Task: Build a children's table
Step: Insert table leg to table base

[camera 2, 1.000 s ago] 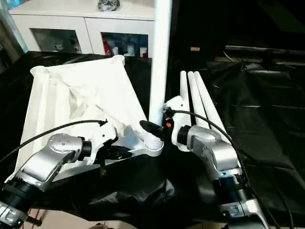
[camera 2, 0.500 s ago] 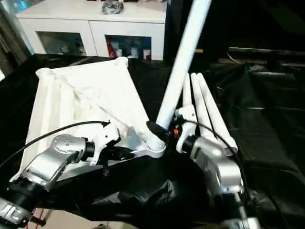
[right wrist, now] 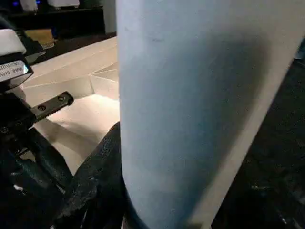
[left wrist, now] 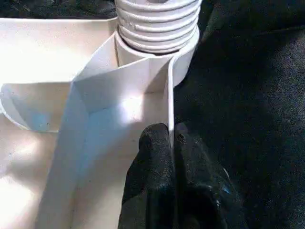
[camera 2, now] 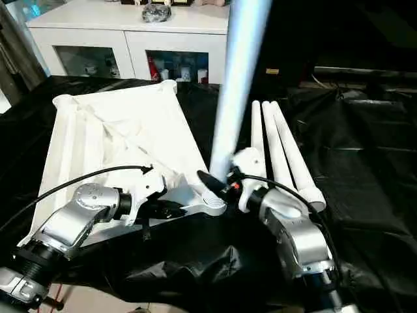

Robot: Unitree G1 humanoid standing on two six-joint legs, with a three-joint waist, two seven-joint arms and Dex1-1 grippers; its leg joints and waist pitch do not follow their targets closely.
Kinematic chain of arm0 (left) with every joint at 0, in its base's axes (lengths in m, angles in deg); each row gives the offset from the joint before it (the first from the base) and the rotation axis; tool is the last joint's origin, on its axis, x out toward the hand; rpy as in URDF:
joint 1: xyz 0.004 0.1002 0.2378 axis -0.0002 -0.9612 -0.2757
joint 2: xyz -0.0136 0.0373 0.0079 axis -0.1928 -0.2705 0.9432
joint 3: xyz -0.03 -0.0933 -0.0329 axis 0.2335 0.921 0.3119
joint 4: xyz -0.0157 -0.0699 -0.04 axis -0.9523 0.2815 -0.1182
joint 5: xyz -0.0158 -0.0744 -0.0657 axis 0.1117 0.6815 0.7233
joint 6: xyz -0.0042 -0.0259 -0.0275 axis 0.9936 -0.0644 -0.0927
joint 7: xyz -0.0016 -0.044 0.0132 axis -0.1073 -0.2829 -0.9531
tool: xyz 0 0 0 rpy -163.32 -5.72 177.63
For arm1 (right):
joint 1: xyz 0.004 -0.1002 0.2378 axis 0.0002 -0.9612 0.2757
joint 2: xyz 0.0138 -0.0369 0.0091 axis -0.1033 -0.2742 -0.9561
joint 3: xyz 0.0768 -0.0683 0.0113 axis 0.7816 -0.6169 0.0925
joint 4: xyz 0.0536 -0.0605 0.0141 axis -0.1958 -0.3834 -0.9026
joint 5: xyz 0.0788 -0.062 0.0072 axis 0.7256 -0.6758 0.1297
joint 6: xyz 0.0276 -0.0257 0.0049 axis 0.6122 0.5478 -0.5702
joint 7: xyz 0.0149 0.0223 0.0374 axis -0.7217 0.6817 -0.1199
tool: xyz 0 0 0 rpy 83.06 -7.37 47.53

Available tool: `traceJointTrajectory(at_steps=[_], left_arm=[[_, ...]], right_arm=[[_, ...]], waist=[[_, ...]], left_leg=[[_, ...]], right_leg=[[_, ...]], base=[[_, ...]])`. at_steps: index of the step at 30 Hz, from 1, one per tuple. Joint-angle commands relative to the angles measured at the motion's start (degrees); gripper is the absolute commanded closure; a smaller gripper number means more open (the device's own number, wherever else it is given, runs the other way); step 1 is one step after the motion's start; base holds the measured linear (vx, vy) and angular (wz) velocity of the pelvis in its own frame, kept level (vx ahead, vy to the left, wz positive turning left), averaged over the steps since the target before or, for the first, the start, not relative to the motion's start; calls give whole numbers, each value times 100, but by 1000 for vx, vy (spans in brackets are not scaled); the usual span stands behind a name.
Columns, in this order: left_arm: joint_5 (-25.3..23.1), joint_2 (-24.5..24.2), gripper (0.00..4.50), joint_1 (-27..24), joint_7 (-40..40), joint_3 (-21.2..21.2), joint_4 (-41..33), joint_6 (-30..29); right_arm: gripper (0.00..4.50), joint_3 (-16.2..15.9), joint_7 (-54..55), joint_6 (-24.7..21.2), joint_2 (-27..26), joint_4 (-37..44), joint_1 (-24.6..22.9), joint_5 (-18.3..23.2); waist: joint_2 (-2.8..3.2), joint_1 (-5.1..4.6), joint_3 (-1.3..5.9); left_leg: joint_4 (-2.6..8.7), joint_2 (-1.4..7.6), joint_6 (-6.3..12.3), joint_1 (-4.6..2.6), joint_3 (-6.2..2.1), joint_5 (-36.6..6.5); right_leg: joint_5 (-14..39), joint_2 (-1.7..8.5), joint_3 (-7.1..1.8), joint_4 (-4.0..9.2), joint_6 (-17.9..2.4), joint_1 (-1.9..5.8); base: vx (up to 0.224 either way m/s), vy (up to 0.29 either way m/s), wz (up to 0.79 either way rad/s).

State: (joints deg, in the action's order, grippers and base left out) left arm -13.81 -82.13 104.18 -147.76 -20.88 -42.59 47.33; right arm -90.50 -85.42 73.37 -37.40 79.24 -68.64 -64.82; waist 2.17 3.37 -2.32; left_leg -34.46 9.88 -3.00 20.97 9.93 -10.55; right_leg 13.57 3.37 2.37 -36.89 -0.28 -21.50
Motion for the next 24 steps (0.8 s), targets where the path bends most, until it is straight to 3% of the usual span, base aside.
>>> traceJointTrajectory(at_steps=[1, 6, 9, 10, 19, 20, 24], left_arm=[[71, 28, 450, 75, 46, 107, 131, 146], [42, 27, 450, 93, -45, 75, 147, 170], [39, 28, 450, 103, -82, 77, 140, 171], [35, 28, 450, 105, -86, 78, 142, 176], [72, -9, 450, 91, -265, 68, 69, 201], [77, -14, 450, 87, -276, 65, 47, 184], [107, -62, 450, 46, -388, 38, -35, 92]], right_arm=[[261, -200, -82, -352, 138, -375, -168, -259], [261, -370, -408, -469, 239, -618, 15, -222], [261, -407, -554, -481, 257, -728, 61, -210], [261, -411, -601, -483, 260, -760, 67, -198], [261, -343, -1114, -211, 297, -1132, 165, -60], [261, -280, -1097, -224, 286, -1171, 206, -27], [261, 539, -842, -704, 92, -1154, 607, 652]], waist=[[-112, -39, 188], [-149, -53, 181], [-137, -46, 183], [-162, -50, 188], [-150, -58, 196], [-153, -59, 206], [-139, -58, 225]], left_leg=[[471, 288, -1, -59, -141, -1829], [478, 293, 12, -53, -146, -1870], [487, 303, 4, -58, -151, -1898], [493, 303, 13, -44, -149, -1851], [521, 331, 15, -65, -154, -1913], [525, 333, 20, -62, -152, -1906], [527, 333, 56, -58, -141, -1767]], right_leg=[[2788, 481, -316, 751, -575, 55], [2849, 481, -309, 757, -571, 43], [2847, 490, -317, 761, -569, 39], [2775, 486, -312, 756, -577, 52], [2552, 490, -307, 755, -686, 49], [2419, 487, -306, 742, -736, 62], [2034, 491, -306, 717, -921, 93]], base=[[0, 0, 0], [0, 0, 0], [0, 0, 0], [0, 0, 0], [0, 0, 0], [0, 0, 0], [0, 0, 0]])
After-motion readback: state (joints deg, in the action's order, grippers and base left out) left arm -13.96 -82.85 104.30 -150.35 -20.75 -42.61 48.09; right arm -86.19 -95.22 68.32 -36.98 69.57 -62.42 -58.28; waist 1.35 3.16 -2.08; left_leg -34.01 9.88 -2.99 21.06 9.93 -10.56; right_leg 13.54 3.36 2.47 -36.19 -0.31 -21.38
